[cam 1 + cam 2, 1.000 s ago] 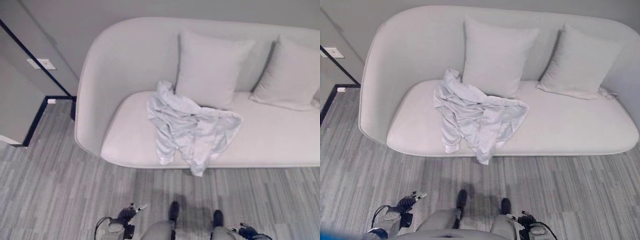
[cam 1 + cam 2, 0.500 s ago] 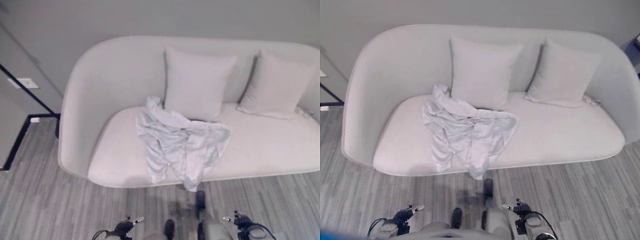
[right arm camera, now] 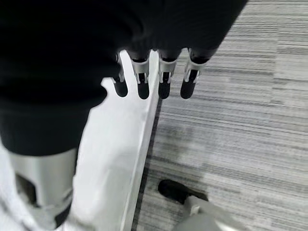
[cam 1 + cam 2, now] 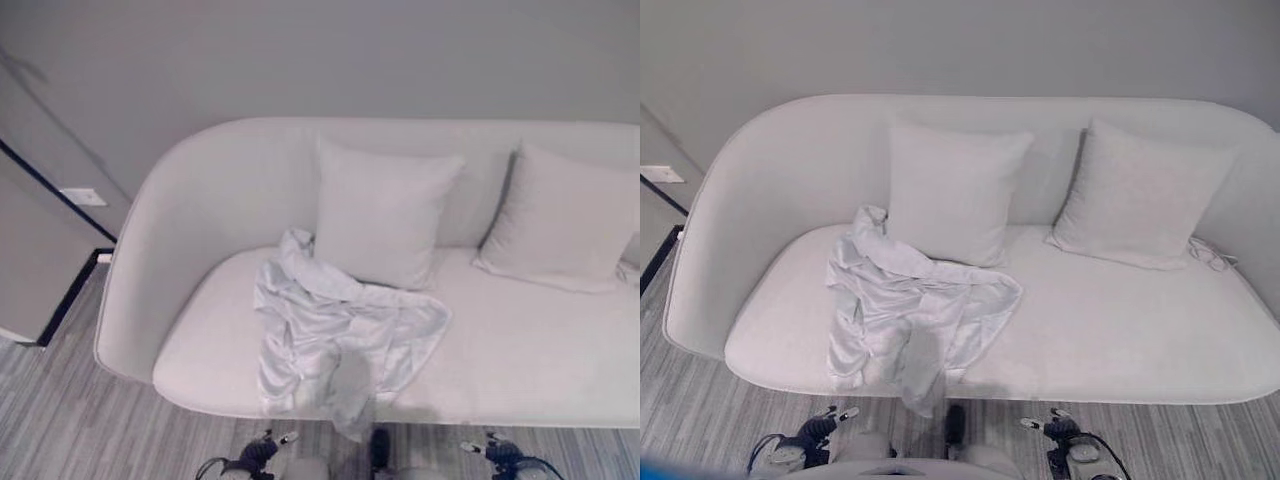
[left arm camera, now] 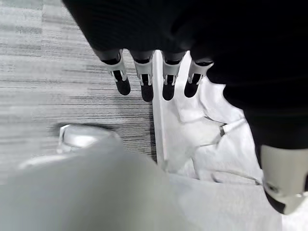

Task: Hang the clothes on the sofa on the clothes rack.

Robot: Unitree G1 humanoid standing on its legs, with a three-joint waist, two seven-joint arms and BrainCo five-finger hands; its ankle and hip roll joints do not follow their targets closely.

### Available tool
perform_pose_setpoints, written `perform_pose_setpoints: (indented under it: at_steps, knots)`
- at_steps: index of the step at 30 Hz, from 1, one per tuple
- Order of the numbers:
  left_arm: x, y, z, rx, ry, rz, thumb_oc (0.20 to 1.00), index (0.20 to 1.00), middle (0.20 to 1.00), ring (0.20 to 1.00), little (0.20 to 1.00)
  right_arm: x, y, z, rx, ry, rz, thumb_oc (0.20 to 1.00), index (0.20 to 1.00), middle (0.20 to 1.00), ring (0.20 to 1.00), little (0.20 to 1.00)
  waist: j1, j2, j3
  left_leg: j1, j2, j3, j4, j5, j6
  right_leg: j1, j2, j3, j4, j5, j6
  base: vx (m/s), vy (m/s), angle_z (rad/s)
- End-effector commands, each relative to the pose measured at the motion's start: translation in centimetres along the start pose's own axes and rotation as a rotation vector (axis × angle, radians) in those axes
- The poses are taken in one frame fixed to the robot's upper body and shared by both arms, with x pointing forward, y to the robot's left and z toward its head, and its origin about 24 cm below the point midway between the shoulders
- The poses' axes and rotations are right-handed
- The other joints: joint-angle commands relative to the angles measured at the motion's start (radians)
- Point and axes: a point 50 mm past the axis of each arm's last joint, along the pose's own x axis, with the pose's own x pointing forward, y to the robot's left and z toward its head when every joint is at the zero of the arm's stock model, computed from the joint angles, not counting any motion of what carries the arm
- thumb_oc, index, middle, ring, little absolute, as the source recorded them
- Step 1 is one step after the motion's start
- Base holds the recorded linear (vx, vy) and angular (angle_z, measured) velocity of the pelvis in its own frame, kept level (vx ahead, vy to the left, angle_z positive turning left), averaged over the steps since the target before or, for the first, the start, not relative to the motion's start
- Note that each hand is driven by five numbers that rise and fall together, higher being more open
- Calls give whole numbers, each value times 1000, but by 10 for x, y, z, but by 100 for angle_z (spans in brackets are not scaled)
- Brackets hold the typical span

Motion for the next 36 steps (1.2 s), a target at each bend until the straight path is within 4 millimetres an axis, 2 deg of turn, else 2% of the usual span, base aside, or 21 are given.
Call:
perform_pose_setpoints:
  at_steps: [1, 2, 4, 5, 11, 12, 13, 19, 22, 23, 26, 28, 29, 30, 31, 33, 36]
  knots:
    - [3, -3, 12, 3, -38, -2, 1000, 1000, 1000, 1000, 1000, -1, -20, 4, 27, -30, -59, 1000, 1000, 1000, 1000, 1000, 22, 38, 20, -17, -10, -29, -131, 153, 28, 35, -97, 34, 19, -45, 164, 171, 181, 1]
    - [3, -2, 12, 0, -39, 0, 1000, 1000, 1000, 1000, 1000, -1, -22, 6, 29, -35, -66, 1000, 1000, 1000, 1000, 1000, 30, 49, 22, -31, -18, -48, -172, 181, 17, 40, -93, 45, 19, -53, 164, 174, 191, 1]
    - [2, -1, 8, -4, -24, 5, 1000, 1000, 1000, 1000, 1000, 0, -22, 9, 13, -37, -64, 1000, 1000, 1000, 1000, 1000, 38, 64, 23, -49, -31, -80, -195, 180, 1, 59, -96, 85, 20, -64, 173, 249, 393, -29]
    - [1, -2, 3, 8, -8, 2, 1000, 1000, 1000, 1000, 1000, 0, -18, 6, -6, -25, -55, 1000, 1000, 1000, 1000, 1000, 41, 71, 20, -36, -32, -61, -195, 180, 7, 56, -116, 99, 19, -60, 192, 212, 405, -80]
    - [1, -2, 3, 8, -8, 2, 1000, 1000, 1000, 1000, 1000, 0, -18, 6, -6, -24, -55, 1000, 1000, 1000, 1000, 1000, 43, 70, 20, -35, -32, -59, -195, 179, 7, 56, -116, 101, 19, -60, 192, -2, 124, -34]
    - [4, 13, 23, 23, -66, 48, 1000, 1000, 1000, 1000, 1000, 3, -16, 23, 19, -67, -65, 1000, 1000, 1000, 1000, 1000, 53, 31, 61, -63, -81, 15, -195, 156, 48, -44, -192, 133, 19, 4, 240, -128, 591, -22]
    - [5, 15, 28, 26, -82, 55, 1000, 1000, 1000, 1000, 1000, 3, -15, 26, 20, -71, -66, 1000, 1000, 1000, 1000, 1000, 57, 26, 69, -72, -90, 22, -195, 154, 55, -60, -201, 133, 19, 14, 247, -147, 660, -17]
    - [6, 23, 44, 23, -134, 83, 1000, 1000, 1000, 1000, 1000, 5, -10, 38, 10, -98, -64, 1000, 1000, 1000, 1000, 1000, 74, -2, 107, -108, -126, 30, -195, 146, 85, -126, -233, 124, 19, 65, 278, -51, 170, -23]
    - [6, 24, 45, 23, -136, 87, 1000, 1000, 1000, 1000, 1000, 5, -9, 40, 9, -106, -62, 1000, 1000, 1000, 1000, 1000, 76, -6, 114, -111, -137, 29, -195, 142, 94, -134, -243, 126, 19, 75, 286, -43, 166, 2]
    - [6, 27, 49, 23, -152, 99, 1000, 1000, 1000, 1000, 1000, 5, -6, 48, 4, -135, -55, 1000, 1000, 1000, 1000, 1000, 81, -14, 125, -107, -152, 25, -195, 134, 108, -140, -258, 125, 19, 87, 294, -40, 170, 1]
    - [6, 33, 58, 10, -188, 122, 1000, 1000, 1000, 1000, 1000, 5, 0, 57, -3, -176, -42, 1000, 1000, 1000, 1000, 1000, 86, -20, 137, -85, -162, 22, -195, 125, 121, -137, -272, 114, 32, 106, 296, -31, 98, 8]
    - [4, 42, 78, -13, -268, 154, 1000, 1000, 1000, 1000, 1000, 4, 2, 75, -19, -250, -48, 1000, 1000, 1000, 1000, 1000, 89, -13, 156, -75, -160, 17, -195, 128, 124, -156, -252, 119, 75, 106, 287, -41, 22, 3]
    - [4, 42, 78, -13, -268, 154, 1000, 1000, 1000, 1000, 1000, 4, 2, 75, -19, -250, -48, 1000, 1000, 1000, 1000, 1000, 89, -13, 156, -75, -160, 17, -195, 128, 124, -156, -252, 119, 75, 106, 287, -102, -35, -7]
    - [-11, 50, 141, -78, -550, 195, 1000, 1000, 1000, 1000, 1000, -7, -10, 130, -60, -480, -119, 1000, 1000, 1000, 1000, 1000, 80, 1, 190, -91, -177, 11, -195, 141, 115, -201, -198, 109, 33, 113, 277, -81, -74, -18]
    - [-20, 56, 156, -94, -635, 219, 1000, 1000, 1000, 1000, 1000, -15, -17, 149, -101, -568, -162, 1000, 1000, 1000, 1000, 1000, 78, -2, 189, -100, -176, 10, -195, 146, 106, -205, -192, 110, 22, 119, 273, -98, -116, 4]
    - [-34, 67, 192, -56, -757, 288, 1000, 1000, 1000, 1000, 1000, -38, -29, 198, -140, -768, -257, 1000, 1000, 1000, 1000, 1000, 70, 0, 190, -127, -163, 10, -195, 155, 89, -225, -182, 108, 19, 119, 269, -54, -111, 34]
    - [-46, 70, 235, 2, -860, 338, 1000, 1000, 1000, 1000, 1000, -55, -28, 239, -170, -891, -301, 1000, 1000, 1000, 1000, 1000, 66, 2, 199, -150, -154, 5, -195, 163, 80, -241, -174, 107, 19, 116, 264, -56, -58, -5]
